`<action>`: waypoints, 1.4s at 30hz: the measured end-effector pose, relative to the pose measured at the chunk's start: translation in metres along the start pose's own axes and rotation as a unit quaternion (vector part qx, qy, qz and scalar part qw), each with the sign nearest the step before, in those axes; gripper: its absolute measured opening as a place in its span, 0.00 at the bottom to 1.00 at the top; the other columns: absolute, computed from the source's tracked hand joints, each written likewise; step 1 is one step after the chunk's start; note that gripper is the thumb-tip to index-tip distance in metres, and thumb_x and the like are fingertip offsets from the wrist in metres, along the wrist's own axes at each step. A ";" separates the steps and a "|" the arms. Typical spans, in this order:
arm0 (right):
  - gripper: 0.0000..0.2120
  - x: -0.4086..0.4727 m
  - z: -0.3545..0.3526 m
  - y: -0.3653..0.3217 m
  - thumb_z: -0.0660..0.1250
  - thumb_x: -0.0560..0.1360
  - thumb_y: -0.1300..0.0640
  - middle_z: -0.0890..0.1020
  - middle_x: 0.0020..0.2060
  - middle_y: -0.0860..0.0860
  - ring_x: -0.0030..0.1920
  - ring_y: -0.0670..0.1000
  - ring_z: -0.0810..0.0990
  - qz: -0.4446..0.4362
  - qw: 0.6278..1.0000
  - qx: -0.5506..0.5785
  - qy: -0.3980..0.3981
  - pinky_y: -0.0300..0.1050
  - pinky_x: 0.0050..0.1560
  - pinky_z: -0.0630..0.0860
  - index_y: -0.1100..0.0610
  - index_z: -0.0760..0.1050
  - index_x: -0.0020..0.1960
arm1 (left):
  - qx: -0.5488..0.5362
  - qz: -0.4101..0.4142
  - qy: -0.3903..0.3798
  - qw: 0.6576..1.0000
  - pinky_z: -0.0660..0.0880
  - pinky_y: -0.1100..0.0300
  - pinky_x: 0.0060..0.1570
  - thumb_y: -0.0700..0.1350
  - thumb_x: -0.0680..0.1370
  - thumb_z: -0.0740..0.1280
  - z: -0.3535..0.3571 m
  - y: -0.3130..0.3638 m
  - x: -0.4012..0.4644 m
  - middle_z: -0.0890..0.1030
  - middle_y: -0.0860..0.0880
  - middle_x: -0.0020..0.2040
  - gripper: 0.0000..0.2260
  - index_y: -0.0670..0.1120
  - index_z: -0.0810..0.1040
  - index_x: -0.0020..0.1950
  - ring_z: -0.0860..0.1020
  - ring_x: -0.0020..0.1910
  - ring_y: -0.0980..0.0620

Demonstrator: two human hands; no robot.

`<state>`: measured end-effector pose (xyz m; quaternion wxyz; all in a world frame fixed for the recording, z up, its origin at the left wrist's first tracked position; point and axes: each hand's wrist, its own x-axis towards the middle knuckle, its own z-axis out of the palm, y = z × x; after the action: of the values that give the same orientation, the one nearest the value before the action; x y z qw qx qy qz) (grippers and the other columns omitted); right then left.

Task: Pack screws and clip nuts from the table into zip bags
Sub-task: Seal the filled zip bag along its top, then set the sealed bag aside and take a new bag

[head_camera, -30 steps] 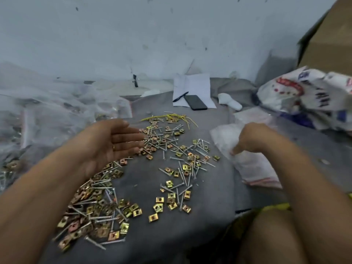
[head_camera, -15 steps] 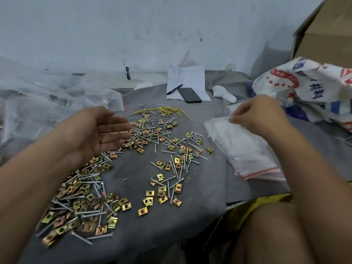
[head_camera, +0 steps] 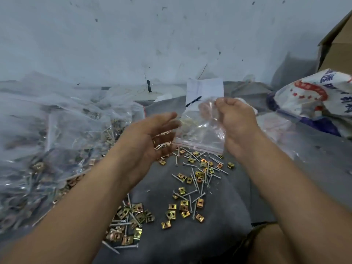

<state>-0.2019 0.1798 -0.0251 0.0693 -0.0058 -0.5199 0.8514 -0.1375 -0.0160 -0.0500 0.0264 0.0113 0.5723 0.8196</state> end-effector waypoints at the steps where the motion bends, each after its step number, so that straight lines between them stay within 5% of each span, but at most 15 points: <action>1: 0.10 0.001 0.001 0.005 0.65 0.82 0.67 0.84 0.54 0.64 0.46 0.56 0.88 0.003 1.000 -0.001 0.011 0.50 0.48 0.85 0.69 0.75 0.62 | 0.005 0.016 0.022 1.000 0.82 0.59 0.39 0.49 0.78 0.73 -0.003 0.001 0.001 0.88 0.46 0.54 0.08 0.47 0.90 0.51 0.85 0.45 0.51; 5: 0.09 0.002 0.009 0.013 0.64 0.83 0.67 0.84 0.55 0.64 0.46 0.55 0.89 -0.003 1.000 -0.002 -0.004 0.52 0.52 0.85 0.68 0.74 0.62 | 0.054 0.023 0.076 0.995 0.81 0.61 0.35 0.45 0.81 0.72 -0.018 0.005 0.001 0.89 0.46 0.48 0.07 0.44 0.89 0.49 0.86 0.40 0.52; 13: 0.04 0.002 0.019 0.017 0.62 0.83 0.67 0.82 0.55 0.64 0.48 0.57 0.88 0.045 0.989 0.096 -0.102 0.47 0.47 0.85 0.66 0.73 0.58 | 0.189 -0.002 0.112 0.976 0.83 0.50 0.53 0.43 0.79 0.76 -0.026 -0.001 -0.003 0.87 0.42 0.57 0.07 0.46 0.86 0.57 0.85 0.54 0.46; 18: 0.02 0.005 0.018 0.016 0.64 0.83 0.67 0.80 0.52 0.61 0.45 0.53 0.89 0.041 0.992 0.096 -0.073 0.41 0.46 0.83 0.64 0.74 0.54 | 0.092 -0.079 0.051 0.991 0.84 0.48 0.60 0.40 0.79 0.75 -0.012 -0.007 -0.001 0.85 0.41 0.63 0.15 0.42 0.80 0.65 0.84 0.63 0.42; 24: 0.06 0.004 0.016 0.016 0.62 0.84 0.66 0.83 0.50 0.62 0.44 0.54 0.88 0.068 0.988 0.125 -0.065 0.47 0.47 0.85 0.66 0.72 0.60 | 0.017 -0.090 0.011 0.996 0.84 0.59 0.39 0.39 0.82 0.71 -0.007 -0.006 0.002 0.88 0.45 0.50 0.07 0.44 0.89 0.49 0.87 0.44 0.49; 27: 0.10 0.006 0.013 0.022 0.65 0.83 0.62 0.82 0.52 0.58 0.50 0.53 0.85 0.005 0.998 -0.069 -0.013 0.50 0.55 0.83 0.66 0.73 0.62 | 0.033 -0.065 0.060 0.996 0.81 0.62 0.33 0.40 0.80 0.74 -0.013 -0.004 0.002 0.88 0.44 0.46 0.04 0.41 0.88 0.49 0.86 0.39 0.51; 30: 0.15 0.001 0.018 0.024 0.71 0.79 0.56 0.80 0.55 0.51 0.53 0.49 0.81 -0.181 0.918 -0.351 0.035 0.45 0.56 0.78 0.56 0.71 0.62 | 0.047 -0.027 0.114 0.992 0.78 0.65 0.29 0.43 0.78 0.76 -0.023 0.002 0.004 0.87 0.47 0.41 0.05 0.42 0.87 0.48 0.84 0.35 0.54; 32: 0.14 -0.010 0.026 0.021 0.73 0.77 0.56 0.81 0.53 0.48 0.54 0.45 0.80 -0.267 0.882 -0.386 -0.047 0.43 0.58 0.78 0.54 0.74 0.59 | 0.055 -0.010 0.145 0.988 0.76 0.66 0.28 0.45 0.77 0.78 -0.026 0.006 0.005 0.87 0.48 0.39 0.06 0.42 0.86 0.46 0.83 0.33 0.55; 36: 0.15 -0.034 0.041 0.030 0.79 0.72 0.50 0.83 0.50 0.45 0.52 0.45 0.81 -0.229 0.820 -0.444 -0.280 0.41 0.53 0.80 0.50 0.78 0.55 | 0.122 0.049 0.173 0.976 0.73 0.62 0.30 0.48 0.76 0.79 -0.031 0.008 0.003 0.84 0.47 0.36 0.11 0.46 0.81 0.40 0.80 0.32 0.53; 42: 0.13 -0.031 0.040 0.032 0.77 0.74 0.57 0.84 0.43 0.45 0.44 0.43 0.84 -0.234 0.786 -0.499 -0.281 0.42 0.49 0.83 0.49 0.81 0.56 | 0.278 0.138 0.173 0.935 0.79 0.57 0.30 0.51 0.74 0.82 -0.037 0.016 -0.004 0.84 0.45 0.34 0.16 0.41 0.80 0.41 0.85 0.32 0.49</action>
<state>-0.1784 0.1260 -0.0373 0.1047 0.3220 -0.8540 0.3949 -0.1354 -0.0560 -0.0479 -0.1908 -0.0451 0.7657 0.6126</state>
